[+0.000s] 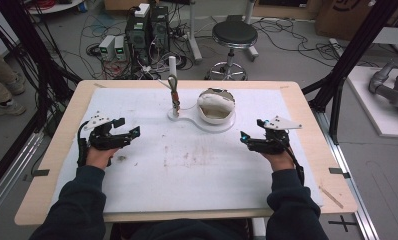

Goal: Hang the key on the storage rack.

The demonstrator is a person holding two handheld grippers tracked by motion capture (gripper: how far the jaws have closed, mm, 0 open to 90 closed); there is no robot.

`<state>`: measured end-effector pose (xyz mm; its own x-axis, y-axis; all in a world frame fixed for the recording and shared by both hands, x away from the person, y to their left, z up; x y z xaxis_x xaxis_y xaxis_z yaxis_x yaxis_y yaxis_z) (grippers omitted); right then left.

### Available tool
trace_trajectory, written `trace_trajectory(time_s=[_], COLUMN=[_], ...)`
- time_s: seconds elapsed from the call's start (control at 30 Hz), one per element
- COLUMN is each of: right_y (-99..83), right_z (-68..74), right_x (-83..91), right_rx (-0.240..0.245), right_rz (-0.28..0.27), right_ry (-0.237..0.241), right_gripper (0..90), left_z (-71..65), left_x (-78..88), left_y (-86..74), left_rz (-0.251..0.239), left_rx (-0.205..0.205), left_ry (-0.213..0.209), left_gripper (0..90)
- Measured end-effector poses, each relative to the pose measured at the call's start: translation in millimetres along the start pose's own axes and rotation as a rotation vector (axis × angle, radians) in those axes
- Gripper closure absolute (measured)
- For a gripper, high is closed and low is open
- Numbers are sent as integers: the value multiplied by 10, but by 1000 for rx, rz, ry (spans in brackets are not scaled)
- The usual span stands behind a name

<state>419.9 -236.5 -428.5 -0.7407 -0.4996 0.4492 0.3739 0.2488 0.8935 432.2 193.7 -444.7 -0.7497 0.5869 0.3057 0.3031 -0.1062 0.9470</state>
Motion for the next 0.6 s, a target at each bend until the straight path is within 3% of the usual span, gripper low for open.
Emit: trace_trajectory(time_s=[0.2,0.6], right_y=[-128,-126], right_z=[-127,-152], right_x=[16,20], right_rx=[-25,-35], right_rz=[34,32], right_ry=[-23,-33], right_gripper=[216,216], left_z=[14,3], left_x=[-6,14], left_y=[-13,-7], left_rz=[8,10], left_rx=[4,-4], left_ry=[4,1], left_gripper=[208,208])
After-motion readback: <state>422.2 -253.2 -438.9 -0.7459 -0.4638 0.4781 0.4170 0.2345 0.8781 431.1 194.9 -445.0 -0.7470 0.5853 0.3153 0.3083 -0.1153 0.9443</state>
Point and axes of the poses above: each handheld gripper's, and its own axes: x roughly backward along the jaws, y roughly out of its top, z roughly to its left, the point moved 8 cm from there along -x, roughly forward along the jaws, and after that the axes turned 4 degrees about -x, right-handed, at the moved point
